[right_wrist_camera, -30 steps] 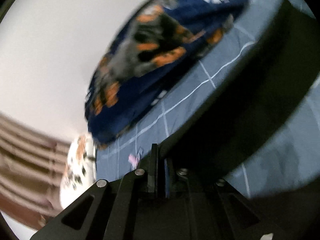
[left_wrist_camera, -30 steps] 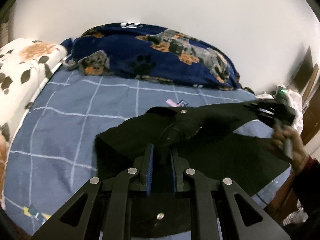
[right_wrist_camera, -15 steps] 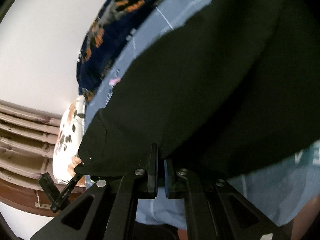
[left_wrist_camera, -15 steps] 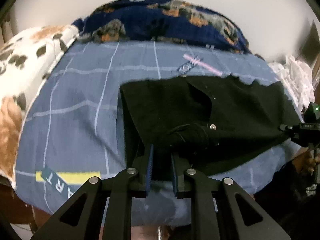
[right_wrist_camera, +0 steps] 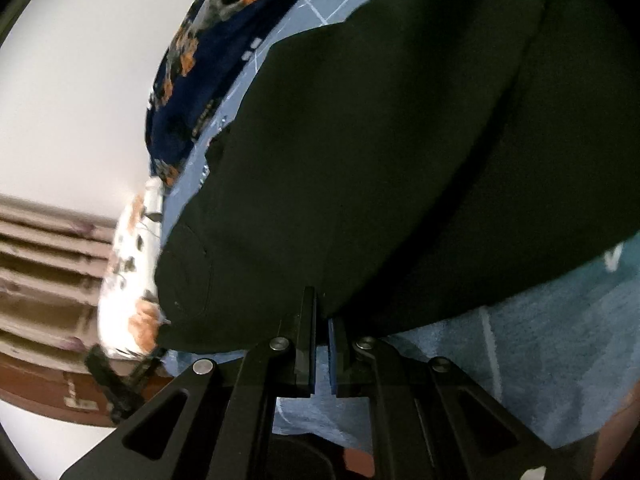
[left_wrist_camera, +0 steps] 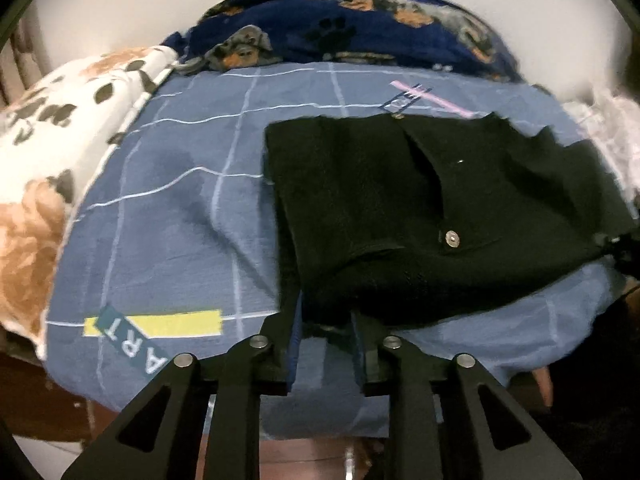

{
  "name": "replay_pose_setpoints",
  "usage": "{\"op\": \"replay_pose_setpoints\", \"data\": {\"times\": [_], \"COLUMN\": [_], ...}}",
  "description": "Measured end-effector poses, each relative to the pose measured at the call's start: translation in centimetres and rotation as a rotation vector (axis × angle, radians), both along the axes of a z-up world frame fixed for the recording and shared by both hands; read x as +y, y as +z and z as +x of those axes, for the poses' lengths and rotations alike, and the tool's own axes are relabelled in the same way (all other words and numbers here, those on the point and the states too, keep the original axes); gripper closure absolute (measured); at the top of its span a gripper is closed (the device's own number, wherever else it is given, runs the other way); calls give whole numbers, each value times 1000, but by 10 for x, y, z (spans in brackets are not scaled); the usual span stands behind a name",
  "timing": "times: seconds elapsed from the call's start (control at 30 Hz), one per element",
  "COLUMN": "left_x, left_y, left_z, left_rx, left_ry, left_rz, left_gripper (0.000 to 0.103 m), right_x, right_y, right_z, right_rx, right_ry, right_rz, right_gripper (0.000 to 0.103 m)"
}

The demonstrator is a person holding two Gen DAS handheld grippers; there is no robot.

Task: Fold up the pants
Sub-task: 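Lift the held leg and fold it over the other leg with the right gripper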

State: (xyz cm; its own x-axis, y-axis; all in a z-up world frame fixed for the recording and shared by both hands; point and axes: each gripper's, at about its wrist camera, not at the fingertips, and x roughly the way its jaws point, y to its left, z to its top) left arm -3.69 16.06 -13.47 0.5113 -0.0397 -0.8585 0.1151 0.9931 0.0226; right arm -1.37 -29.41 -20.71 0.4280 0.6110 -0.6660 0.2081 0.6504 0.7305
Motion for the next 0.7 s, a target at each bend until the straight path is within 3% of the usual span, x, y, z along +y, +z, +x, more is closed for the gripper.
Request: {"op": "replay_pose_setpoints", "data": {"times": [0.07,0.1,0.27,0.4,0.47,0.53,0.6,0.7], "left_x": [5,9,29,29,12,-17,-48,-86], "left_y": [2,4,15,53,73,80,68,28], "left_z": [-2,-2,-3,-10,-13,-10,-2,15], "left_rx": [-12,-20,-48,-166,-234,-238,-186,-35], "left_ry": [30,52,157,195,147,40,-53,-157], "left_rz": [15,10,28,3,-20,-60,-61,-45], "left_gripper": [61,59,58,58,58,57,57,57], "right_x": [0,1,2,6,7,8,7,5], "right_y": [1,1,-4,-7,-8,-9,-11,-12], "right_z": [0,0,1,2,2,2,2,2], "right_rx": [-6,-9,-17,-26,-29,-34,-39,-49], "right_ry": [5,9,22,38,41,40,37,30], "right_rz": [4,8,55,64,72,84,101,150], "right_gripper": [97,97,97,97,97,97,97,95]}}
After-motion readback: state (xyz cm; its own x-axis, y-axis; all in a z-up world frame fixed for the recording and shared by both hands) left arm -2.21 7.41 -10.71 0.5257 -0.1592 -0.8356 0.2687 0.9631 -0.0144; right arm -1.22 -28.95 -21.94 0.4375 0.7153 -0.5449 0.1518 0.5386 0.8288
